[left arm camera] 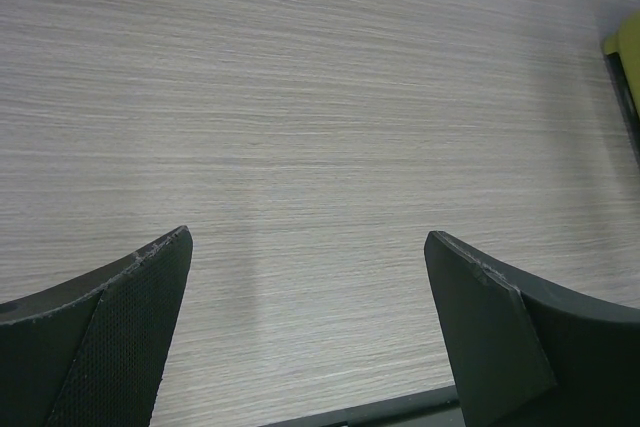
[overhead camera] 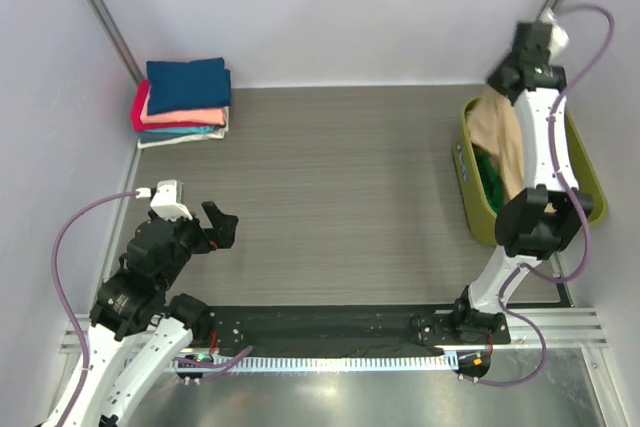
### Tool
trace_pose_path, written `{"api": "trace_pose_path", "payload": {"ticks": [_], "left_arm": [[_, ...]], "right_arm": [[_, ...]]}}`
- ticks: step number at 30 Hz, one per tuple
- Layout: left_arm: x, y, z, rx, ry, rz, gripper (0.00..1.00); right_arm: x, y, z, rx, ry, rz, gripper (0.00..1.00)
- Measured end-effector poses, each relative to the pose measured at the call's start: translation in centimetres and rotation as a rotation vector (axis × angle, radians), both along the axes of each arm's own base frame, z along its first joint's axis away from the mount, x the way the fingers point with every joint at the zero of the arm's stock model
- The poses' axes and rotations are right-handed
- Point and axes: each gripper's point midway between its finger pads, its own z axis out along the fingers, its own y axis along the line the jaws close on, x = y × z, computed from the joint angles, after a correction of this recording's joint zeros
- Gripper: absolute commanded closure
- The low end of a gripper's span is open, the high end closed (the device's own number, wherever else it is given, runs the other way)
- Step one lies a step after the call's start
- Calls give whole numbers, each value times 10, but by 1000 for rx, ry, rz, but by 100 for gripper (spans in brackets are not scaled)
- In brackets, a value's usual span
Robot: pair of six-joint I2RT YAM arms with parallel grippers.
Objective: Fold and stack the t-shirts
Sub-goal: Move the tshirt to the center of the board
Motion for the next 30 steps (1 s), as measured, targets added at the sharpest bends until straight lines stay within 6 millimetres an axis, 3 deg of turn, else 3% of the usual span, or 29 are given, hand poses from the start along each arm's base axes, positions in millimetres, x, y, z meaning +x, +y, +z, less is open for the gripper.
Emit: {"api": "trace_pose_path", "payload": {"ticks": [2, 4, 6, 7, 8, 10, 12, 13, 14, 15, 17, 18, 20, 21, 22, 23, 24, 25, 27, 30], "left_arm": [[0, 0, 0, 1, 1, 0, 2], [0, 0, 0, 1, 0, 2, 1], [0, 1, 0, 1, -1, 4, 1], [0, 1, 1, 0, -4, 6, 1], [0, 2, 1, -1, -7, 7, 1], [-1, 2, 2, -5, -14, 7, 1], [-2, 3, 4, -8, -23, 9, 1], [-3, 3, 5, -10, -26, 9, 1], [-3, 3, 5, -11, -29, 10, 1], [-3, 4, 5, -11, -31, 11, 0], [-3, 5, 7, -12, -37, 17, 0], [-3, 6, 7, -12, -41, 21, 0], [-4, 8, 8, -12, -47, 29, 0], [-4, 9, 9, -11, -50, 34, 0], [-4, 10, 9, -11, -55, 39, 0], [-5, 11, 10, -12, -59, 43, 0], [-5, 12, 11, -13, -65, 49, 0], [-5, 14, 12, -13, -70, 55, 0], [-5, 15, 12, -12, -73, 64, 0], [-5, 17, 11, -9, -68, 73, 3]], "right_arm": [[23, 77, 81, -2, -189, 205, 99], [21, 167, 164, 30, -399, 438, 99], [-12, 248, 232, 93, -577, 669, 99], [-37, 276, 262, 128, -659, 765, 99], [-56, 285, 280, 148, -707, 813, 99], [-86, 279, 311, 160, -803, 835, 99], [-96, 264, 315, 160, -829, 805, 99], [-97, 260, 307, 167, -819, 790, 98], [-96, 257, 296, 174, -809, 780, 60], [-93, 259, 279, 191, -777, 776, 36], [-77, 264, 219, 225, -664, 765, 8], [-69, 266, 176, 246, -570, 745, 1], [-55, 260, 77, 256, -354, 672, 0], [-55, 251, 9, 251, -195, 609, 0], [-64, 240, -48, 241, -53, 551, 0], [-79, 229, -92, 230, 69, 503, 0], [-101, 215, -130, 219, 191, 454, 0], [-122, 204, -155, 207, 283, 416, 0], [-146, 188, -163, 183, 341, 366, 0], [-144, 185, -126, 174, 216, 364, 0]]}}
